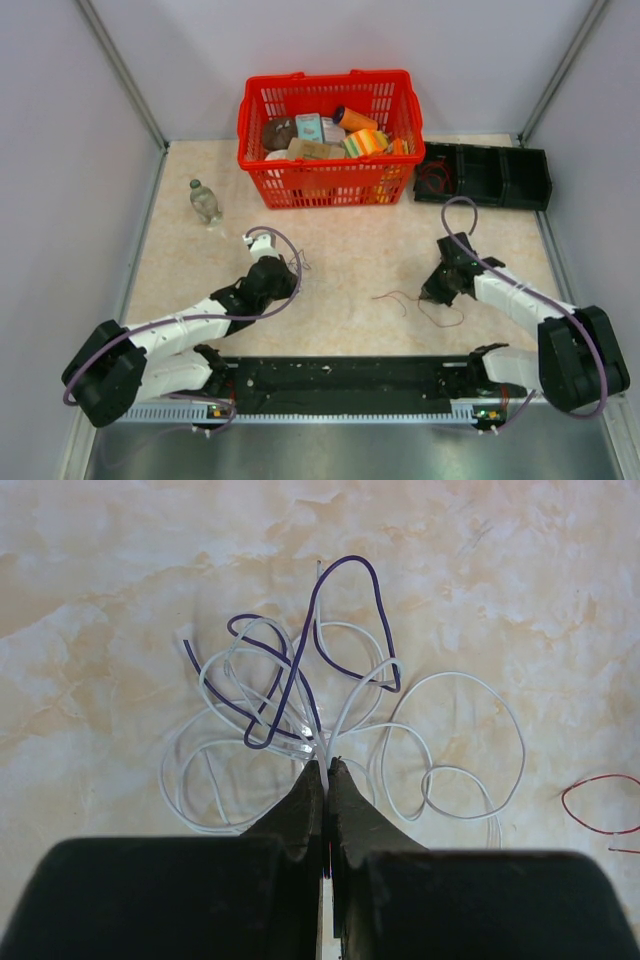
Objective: Untangle the cables
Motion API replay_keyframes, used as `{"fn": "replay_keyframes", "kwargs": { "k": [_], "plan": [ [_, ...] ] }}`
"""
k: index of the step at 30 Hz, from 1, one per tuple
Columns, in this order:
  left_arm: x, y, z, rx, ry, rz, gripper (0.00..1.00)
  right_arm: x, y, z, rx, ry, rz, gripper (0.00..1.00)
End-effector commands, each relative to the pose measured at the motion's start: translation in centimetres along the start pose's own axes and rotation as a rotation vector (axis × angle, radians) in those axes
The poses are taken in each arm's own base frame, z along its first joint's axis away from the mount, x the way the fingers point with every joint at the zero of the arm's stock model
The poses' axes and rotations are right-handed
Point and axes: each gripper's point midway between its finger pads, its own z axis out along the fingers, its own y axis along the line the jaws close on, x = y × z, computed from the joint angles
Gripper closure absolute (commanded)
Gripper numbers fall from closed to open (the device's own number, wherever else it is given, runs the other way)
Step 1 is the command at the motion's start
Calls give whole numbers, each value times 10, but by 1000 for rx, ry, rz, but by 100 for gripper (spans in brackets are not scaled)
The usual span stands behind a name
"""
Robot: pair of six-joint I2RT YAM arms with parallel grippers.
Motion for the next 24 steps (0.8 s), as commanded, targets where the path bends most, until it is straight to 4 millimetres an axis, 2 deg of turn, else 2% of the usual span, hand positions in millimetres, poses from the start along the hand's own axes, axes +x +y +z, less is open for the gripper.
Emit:
{"fn": "replay_keyframes", "kwargs": {
  "k": [1, 6, 14, 16, 20, 24],
  "plan": [
    [-11, -9, 0, 28, -35, -5, 100, -33, 61, -30, -309, -181, -213, 100],
    [-10, -10, 2, 18, -24, 0, 100, -57, 91, -69, -454, -196, -193, 100],
    [-10, -8, 0, 22, -30, -5, 100, -115, 129, -126, -499, -329, -196, 100],
    [-10, -8, 0, 23, -33, -7, 100, -118, 135, -136, -503, -322, -221, 100],
    [-11, -8, -1, 30, -39, -10, 100, -107, 154, -155, -576, -241, -311, 100],
    [-10, -9, -1, 33, -36, -7, 100, -120, 163, -179, -627, -299, -409, 100]
  ]
}}
